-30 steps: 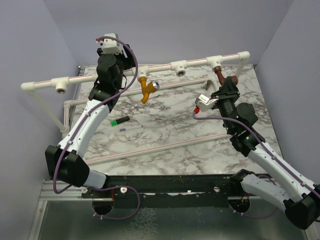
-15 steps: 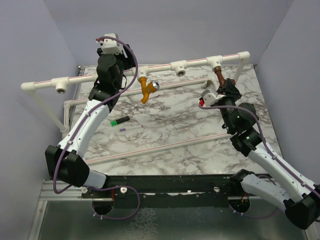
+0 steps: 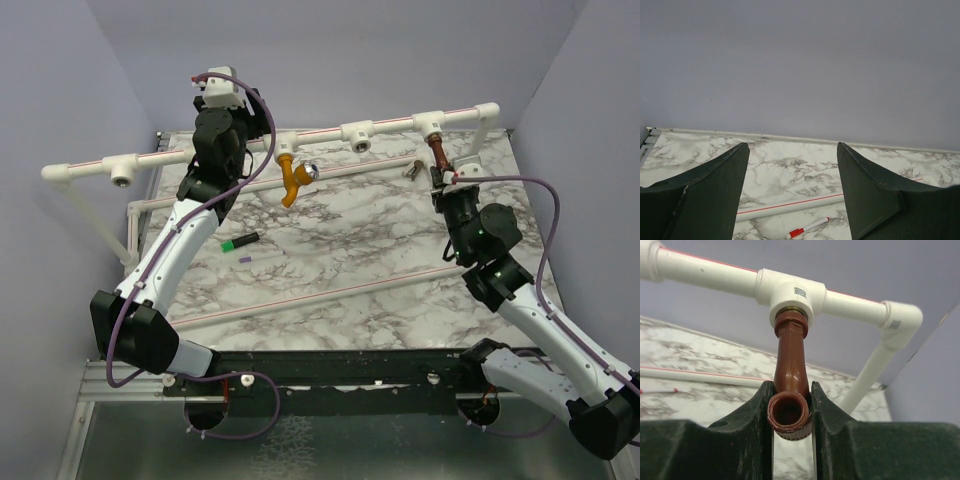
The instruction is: Install the water faucets
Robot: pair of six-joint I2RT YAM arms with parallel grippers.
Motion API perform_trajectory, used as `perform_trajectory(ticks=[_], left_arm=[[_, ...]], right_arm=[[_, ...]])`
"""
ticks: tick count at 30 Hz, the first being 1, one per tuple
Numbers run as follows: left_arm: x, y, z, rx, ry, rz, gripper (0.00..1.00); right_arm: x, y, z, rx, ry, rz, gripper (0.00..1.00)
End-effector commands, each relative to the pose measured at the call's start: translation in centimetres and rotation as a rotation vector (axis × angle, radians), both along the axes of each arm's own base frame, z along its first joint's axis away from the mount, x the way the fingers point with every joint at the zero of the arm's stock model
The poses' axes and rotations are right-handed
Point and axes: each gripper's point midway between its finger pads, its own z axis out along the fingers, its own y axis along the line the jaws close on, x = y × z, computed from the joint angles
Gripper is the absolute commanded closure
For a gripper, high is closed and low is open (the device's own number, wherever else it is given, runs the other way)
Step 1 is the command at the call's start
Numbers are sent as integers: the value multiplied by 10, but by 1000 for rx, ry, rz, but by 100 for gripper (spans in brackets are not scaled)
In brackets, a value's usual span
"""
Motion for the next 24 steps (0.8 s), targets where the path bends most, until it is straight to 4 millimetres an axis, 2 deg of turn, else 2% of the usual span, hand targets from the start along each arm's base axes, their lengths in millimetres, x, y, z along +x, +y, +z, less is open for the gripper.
perform_trajectory(ticks=[1, 10, 24], left_arm=[[-15, -13, -123, 178, 371, -84, 28], [-15, -14, -122, 177, 371, -86, 28], [-15, -14, -122, 174, 371, -89, 28]], right_arm=[[0, 13, 9, 360, 43, 54, 99], [-4, 20, 20, 860, 90, 92, 99], [-12, 26, 16, 1488, 198, 126, 99]])
